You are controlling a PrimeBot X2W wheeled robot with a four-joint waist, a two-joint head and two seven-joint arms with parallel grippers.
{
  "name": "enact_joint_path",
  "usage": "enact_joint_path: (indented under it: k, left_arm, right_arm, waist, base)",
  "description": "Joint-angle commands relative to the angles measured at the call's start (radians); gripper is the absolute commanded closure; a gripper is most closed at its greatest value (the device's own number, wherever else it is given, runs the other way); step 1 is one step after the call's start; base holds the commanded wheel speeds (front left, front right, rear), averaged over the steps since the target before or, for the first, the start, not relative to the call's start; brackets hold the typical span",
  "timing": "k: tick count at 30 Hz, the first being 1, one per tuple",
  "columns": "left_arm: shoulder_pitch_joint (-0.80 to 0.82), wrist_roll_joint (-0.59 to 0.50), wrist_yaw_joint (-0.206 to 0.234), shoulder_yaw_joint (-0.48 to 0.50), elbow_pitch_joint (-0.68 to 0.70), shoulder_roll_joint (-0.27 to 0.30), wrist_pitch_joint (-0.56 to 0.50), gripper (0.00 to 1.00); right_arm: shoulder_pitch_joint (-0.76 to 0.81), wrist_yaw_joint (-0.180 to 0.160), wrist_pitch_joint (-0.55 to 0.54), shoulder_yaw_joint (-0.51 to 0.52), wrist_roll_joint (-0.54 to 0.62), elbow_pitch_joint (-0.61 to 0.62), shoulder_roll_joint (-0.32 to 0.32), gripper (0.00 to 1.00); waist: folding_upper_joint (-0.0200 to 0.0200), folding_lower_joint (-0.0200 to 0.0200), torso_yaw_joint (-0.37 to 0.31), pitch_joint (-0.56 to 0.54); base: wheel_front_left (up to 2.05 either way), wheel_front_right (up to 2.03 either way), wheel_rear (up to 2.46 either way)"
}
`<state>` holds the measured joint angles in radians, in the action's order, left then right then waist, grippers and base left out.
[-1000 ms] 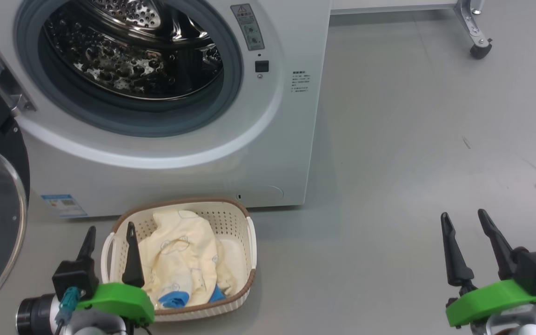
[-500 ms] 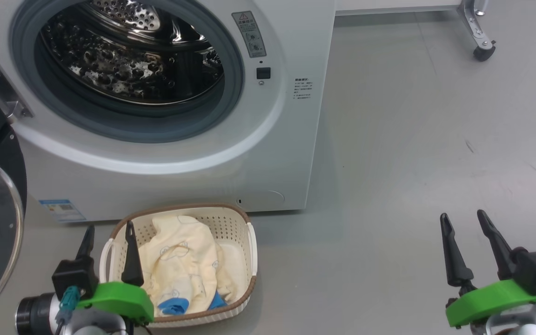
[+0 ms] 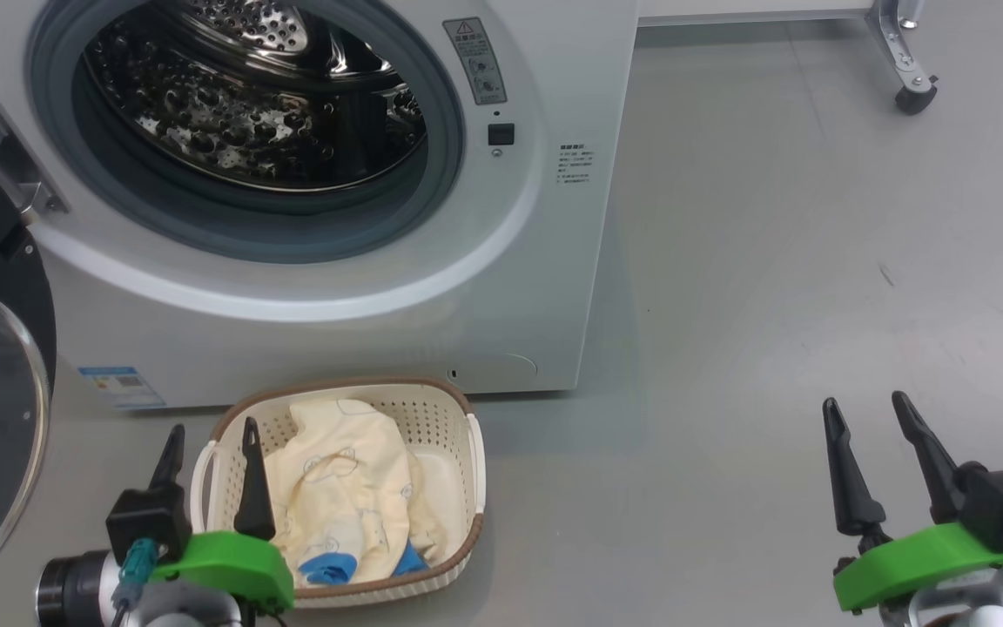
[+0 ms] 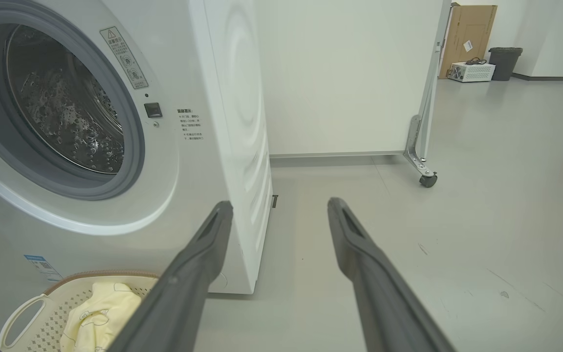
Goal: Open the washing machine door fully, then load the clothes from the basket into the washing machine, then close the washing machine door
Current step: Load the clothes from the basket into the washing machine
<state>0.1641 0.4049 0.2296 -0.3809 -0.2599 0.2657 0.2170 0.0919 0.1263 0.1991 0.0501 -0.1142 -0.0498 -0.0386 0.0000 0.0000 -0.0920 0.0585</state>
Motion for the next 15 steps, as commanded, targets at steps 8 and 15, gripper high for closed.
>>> enact_joint_path:
  k: [8,15]
  left_arm:
    - [0.055,0.006,0.004,0.026,0.012,0.024,0.001,0.0]
    - [0.082,0.007,-0.004,0.003,-0.024,0.011,-0.017,0.0]
  right_arm:
    - [-0.059,0.004,0.011,-0.022,0.004,0.032,-0.012,0.0]
    - [-0.074,0.004,0.013,-0.027,0.003,0.038,-0.012,0.0]
  waist:
    - [0.0,0.0,0.007,0.017]
    - [0.0,0.0,0.017,0.058]
  base:
    - [0.0,0.0,0.0]
    - [0.0,0.0,0.0]
